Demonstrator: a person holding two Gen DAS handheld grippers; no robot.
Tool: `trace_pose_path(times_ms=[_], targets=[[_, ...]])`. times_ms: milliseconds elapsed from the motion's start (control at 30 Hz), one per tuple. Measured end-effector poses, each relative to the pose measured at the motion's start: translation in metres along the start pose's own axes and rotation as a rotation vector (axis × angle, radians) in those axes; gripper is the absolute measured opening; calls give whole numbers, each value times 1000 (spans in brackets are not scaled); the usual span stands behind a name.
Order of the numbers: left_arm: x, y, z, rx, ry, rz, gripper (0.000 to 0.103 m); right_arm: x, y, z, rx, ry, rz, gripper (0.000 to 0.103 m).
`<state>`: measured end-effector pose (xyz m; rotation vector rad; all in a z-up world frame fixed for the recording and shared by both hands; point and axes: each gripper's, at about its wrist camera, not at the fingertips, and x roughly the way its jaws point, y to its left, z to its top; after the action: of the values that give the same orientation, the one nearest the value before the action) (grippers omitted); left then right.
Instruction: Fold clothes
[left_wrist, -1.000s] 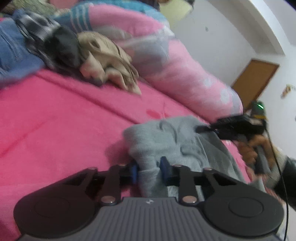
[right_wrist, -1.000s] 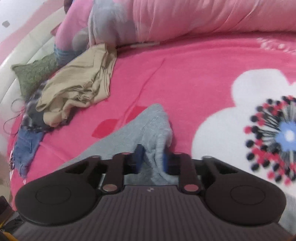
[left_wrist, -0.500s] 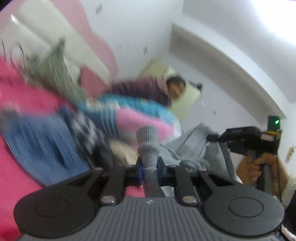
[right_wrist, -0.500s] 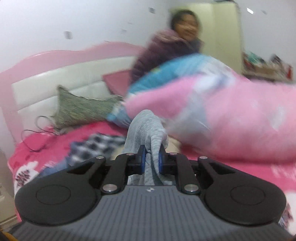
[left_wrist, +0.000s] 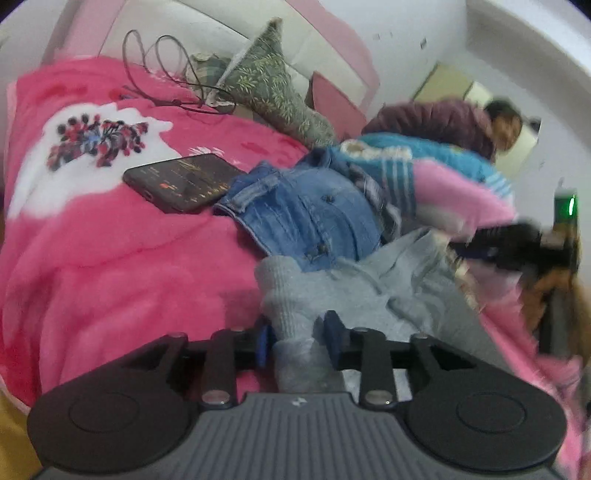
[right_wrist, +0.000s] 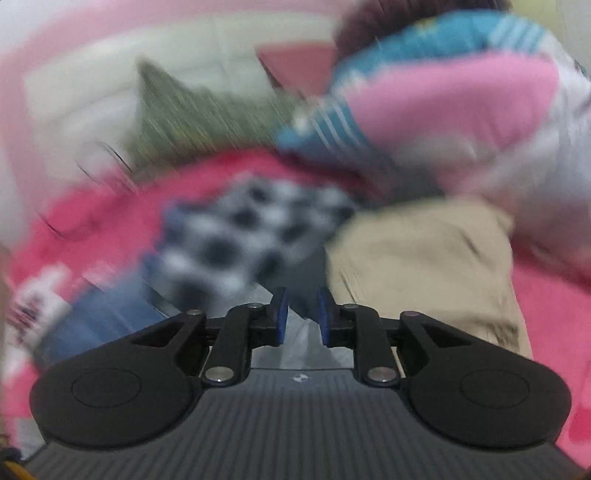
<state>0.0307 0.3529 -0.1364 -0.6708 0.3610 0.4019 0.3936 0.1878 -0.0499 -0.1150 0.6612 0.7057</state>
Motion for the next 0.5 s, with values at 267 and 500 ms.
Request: trace_pose_path(times_ms=[267, 500], targets=[[-24, -24, 11, 168, -184, 4, 59, -32, 42, 13, -6, 118, 205, 42], [12, -73, 3, 626, 17, 99, 64, 35, 68, 8, 266, 383, 89, 45]])
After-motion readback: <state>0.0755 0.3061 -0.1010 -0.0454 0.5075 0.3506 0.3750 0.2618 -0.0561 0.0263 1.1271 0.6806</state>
